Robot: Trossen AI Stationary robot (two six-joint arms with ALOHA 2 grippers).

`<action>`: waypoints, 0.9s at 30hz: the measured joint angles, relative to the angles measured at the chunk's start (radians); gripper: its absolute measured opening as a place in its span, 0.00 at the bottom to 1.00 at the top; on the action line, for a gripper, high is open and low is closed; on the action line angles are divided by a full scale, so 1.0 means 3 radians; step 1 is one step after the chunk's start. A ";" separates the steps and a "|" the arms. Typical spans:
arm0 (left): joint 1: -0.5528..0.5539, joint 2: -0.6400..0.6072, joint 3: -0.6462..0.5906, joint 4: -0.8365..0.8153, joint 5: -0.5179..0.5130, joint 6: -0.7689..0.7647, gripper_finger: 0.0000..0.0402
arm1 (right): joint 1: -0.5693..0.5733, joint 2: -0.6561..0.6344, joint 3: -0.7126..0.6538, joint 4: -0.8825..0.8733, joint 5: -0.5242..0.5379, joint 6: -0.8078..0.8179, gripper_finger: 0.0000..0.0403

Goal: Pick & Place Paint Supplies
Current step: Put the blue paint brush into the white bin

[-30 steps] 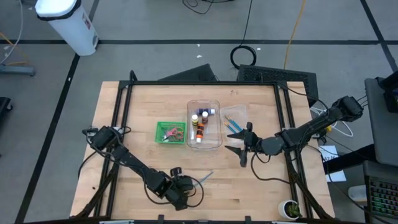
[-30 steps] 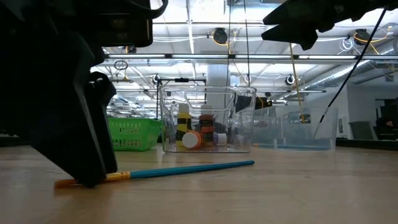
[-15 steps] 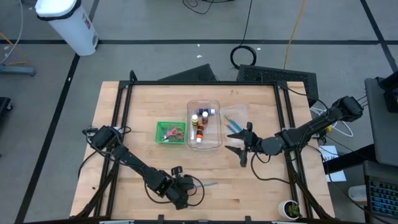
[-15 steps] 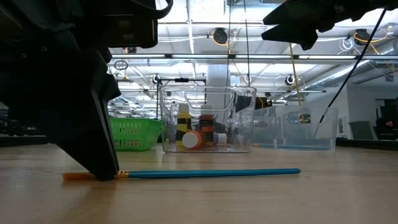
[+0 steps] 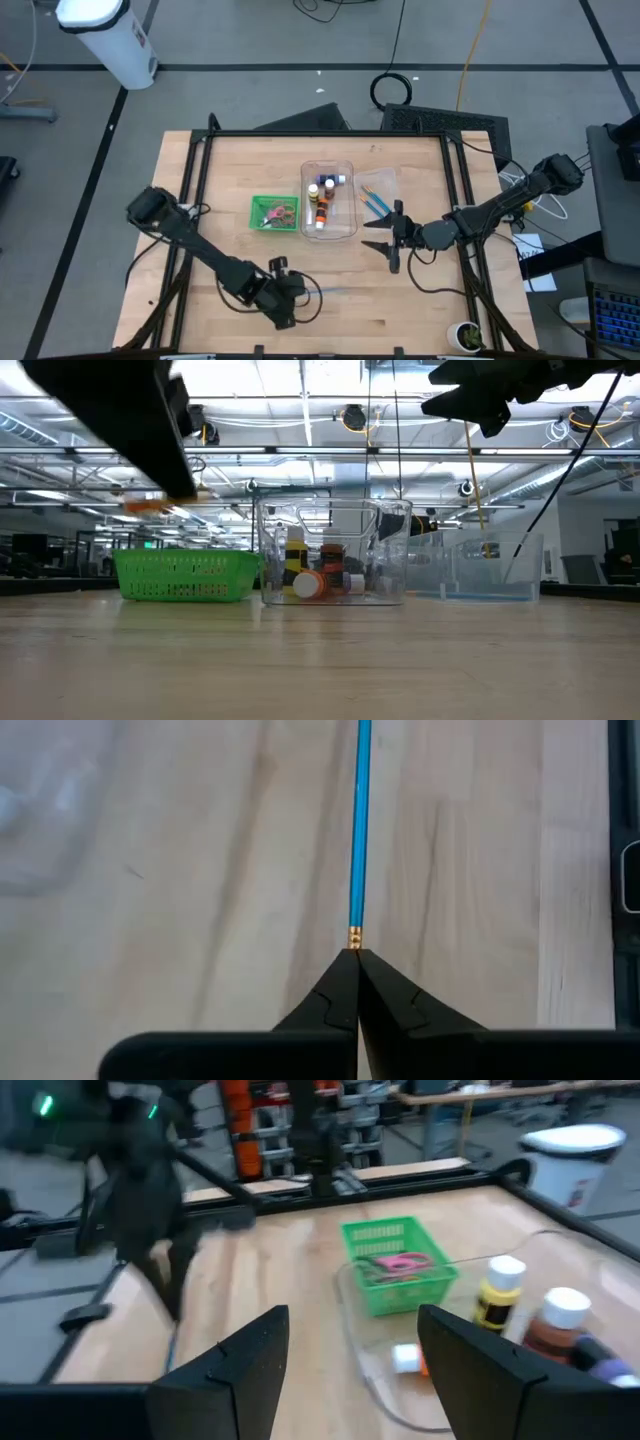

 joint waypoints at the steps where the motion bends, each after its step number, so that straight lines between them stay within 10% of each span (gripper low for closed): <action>1: -0.0009 -0.0069 -0.0001 -0.0024 -0.0064 0.0047 0.00 | -0.0002 0.0001 -0.0011 0.0029 -0.0049 0.0000 0.54; 11: -0.0057 -0.0580 0.0001 -0.0049 -0.0609 0.0270 0.00 | 0.0006 0.0242 -0.0367 0.1126 -0.0756 -0.0380 0.55; 27: 0.0167 -0.0595 0.0003 -0.0110 -0.0481 0.0360 0.00 | -0.0011 0.1183 -0.0214 0.2195 -0.1041 -0.0798 0.57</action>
